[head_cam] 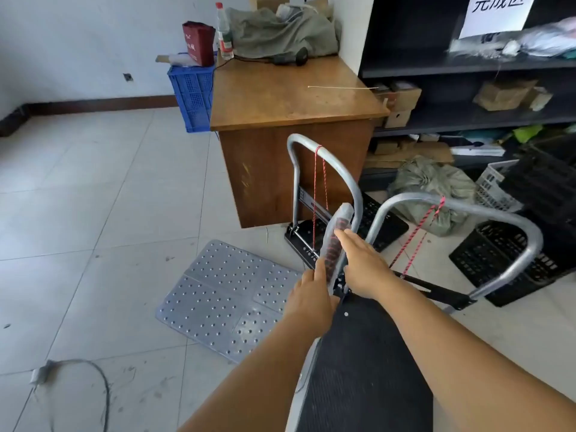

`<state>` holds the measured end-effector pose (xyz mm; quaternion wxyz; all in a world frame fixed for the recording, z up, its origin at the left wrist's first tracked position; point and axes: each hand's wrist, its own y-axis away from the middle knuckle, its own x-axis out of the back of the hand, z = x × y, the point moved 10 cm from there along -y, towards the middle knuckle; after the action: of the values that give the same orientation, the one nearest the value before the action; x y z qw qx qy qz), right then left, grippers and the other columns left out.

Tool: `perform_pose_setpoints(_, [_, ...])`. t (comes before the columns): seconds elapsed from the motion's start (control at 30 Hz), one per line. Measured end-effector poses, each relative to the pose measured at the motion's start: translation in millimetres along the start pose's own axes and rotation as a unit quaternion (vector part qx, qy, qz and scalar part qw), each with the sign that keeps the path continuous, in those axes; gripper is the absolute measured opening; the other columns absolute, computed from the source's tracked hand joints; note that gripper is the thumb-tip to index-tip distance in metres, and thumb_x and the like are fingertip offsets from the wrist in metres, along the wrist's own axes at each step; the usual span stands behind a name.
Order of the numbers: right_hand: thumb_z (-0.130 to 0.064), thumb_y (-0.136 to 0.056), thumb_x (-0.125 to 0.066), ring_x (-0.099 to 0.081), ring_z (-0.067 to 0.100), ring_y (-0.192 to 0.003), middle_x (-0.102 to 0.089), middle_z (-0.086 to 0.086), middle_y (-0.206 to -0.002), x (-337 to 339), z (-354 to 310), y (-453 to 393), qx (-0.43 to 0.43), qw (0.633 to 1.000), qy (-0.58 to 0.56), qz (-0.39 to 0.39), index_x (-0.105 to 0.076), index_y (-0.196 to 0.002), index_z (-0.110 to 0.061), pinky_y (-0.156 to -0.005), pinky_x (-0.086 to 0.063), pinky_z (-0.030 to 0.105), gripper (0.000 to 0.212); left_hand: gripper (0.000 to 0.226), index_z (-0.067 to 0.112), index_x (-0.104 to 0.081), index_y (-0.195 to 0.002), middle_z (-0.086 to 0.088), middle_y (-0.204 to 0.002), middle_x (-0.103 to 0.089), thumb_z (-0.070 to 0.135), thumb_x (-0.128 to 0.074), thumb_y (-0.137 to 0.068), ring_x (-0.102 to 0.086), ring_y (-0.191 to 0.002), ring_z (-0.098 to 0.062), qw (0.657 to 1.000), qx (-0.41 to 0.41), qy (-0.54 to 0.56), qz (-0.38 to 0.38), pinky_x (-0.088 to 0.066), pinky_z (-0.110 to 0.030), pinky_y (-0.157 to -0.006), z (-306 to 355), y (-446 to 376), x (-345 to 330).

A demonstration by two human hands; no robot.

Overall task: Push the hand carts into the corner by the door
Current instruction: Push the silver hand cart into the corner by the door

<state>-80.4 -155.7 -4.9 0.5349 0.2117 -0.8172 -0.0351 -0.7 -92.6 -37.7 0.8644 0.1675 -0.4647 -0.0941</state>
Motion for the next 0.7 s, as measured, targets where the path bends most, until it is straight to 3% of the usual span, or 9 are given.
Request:
perform_pose_setpoints(0.27, [0.008, -0.084, -0.049, 0.0, 0.021, -0.148, 0.006, -0.006, -0.161, -2, -6, -66, 0.069, 0.983, 0.168, -0.023, -0.012, -0.151, -0.03, -0.118, -0.017, 0.042, 0.086, 0.093, 0.023, 0.019, -0.149, -0.019, -0.141, -0.033, 0.0, -0.048, -0.089, -0.055, -0.113, -0.037, 0.997, 0.076, 0.009, -0.033, -0.046, -0.043, -0.091, -21, -30, -1])
perform_pose_setpoints(0.37, [0.013, -0.08, -0.047, 0.001, 0.021, -0.148, 0.004, -0.006, -0.16, -10, -26, -79, 0.108, 0.981, 0.157, -0.023, -0.019, -0.148, -0.035, -0.118, -0.014, 0.045, 0.088, 0.085, 0.03, 0.012, -0.15, -0.018, -0.13, -0.041, 0.006, -0.045, -0.092, -0.058, -0.104, -0.037, 0.995, 0.092, 0.02, 0.023, -0.049, -0.046, -0.09, -47, -29, 18])
perform_pose_setpoints(0.5, [0.011, -0.08, -0.049, 0.006, 0.024, -0.148, 0.0, -0.006, -0.159, -30, -53, -94, 0.142, 0.979, 0.146, -0.027, -0.026, -0.144, -0.036, -0.118, -0.009, 0.047, 0.082, 0.066, 0.031, -0.003, -0.148, -0.017, -0.119, -0.052, 0.029, -0.045, -0.097, -0.06, -0.1, -0.037, 0.993, 0.094, 0.026, 0.068, -0.049, -0.046, -0.082, -82, -23, 40])
perform_pose_setpoints(0.7, [0.008, -0.084, -0.048, 0.01, 0.031, -0.147, -0.022, -0.001, -0.15, -50, -91, -110, 0.146, 0.976, 0.155, -0.048, -0.039, -0.13, -0.029, -0.119, -0.011, 0.049, 0.06, 0.058, 0.029, -0.01, -0.148, -0.014, -0.116, -0.055, 0.03, -0.042, -0.1, -0.061, -0.099, -0.033, 0.991, 0.089, -0.003, 0.097, -0.049, -0.042, -0.076, -116, -8, 60])
